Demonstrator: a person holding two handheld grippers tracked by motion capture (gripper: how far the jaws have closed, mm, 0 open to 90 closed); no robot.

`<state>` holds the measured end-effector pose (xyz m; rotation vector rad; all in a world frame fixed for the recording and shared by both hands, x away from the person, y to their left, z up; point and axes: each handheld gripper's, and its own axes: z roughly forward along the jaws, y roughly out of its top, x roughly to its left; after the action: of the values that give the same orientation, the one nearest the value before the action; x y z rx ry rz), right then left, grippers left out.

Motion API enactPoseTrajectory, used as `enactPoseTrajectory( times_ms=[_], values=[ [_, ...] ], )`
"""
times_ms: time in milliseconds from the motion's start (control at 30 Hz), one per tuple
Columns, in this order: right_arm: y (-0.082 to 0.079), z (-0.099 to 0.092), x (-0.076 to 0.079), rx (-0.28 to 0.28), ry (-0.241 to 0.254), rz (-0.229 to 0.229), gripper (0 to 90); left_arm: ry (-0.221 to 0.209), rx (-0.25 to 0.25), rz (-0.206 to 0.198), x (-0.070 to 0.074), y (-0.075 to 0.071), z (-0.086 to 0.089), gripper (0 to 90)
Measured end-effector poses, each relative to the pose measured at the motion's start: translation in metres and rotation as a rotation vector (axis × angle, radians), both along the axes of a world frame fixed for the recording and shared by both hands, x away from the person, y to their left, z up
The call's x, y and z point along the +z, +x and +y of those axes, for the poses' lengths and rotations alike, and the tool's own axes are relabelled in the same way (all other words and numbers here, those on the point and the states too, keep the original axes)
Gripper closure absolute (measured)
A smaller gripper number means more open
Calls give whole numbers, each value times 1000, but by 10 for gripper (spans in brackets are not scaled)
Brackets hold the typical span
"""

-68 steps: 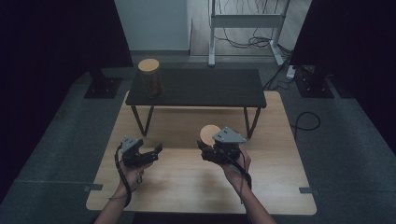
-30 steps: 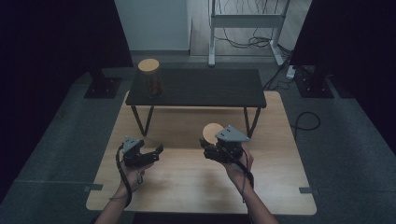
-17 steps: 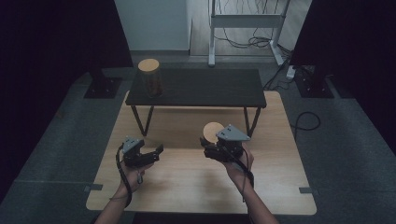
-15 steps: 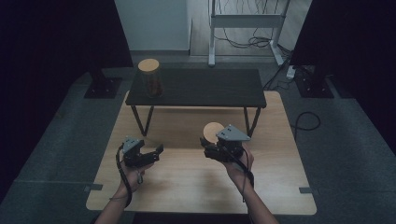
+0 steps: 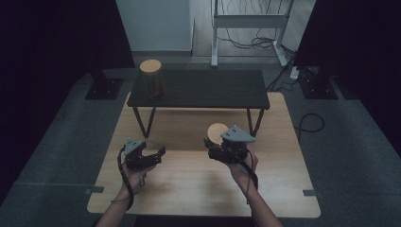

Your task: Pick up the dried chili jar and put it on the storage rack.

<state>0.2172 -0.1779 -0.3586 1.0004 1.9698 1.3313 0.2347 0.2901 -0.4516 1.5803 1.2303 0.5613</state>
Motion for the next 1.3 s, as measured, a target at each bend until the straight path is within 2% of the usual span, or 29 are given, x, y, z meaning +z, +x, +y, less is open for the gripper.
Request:
enactPoseTrajectory(
  times_ms=[1300],
  values=[
    [4, 1, 16, -10, -6, -25, 255, -4, 2, -4, 1, -1, 2, 69]
  ],
)
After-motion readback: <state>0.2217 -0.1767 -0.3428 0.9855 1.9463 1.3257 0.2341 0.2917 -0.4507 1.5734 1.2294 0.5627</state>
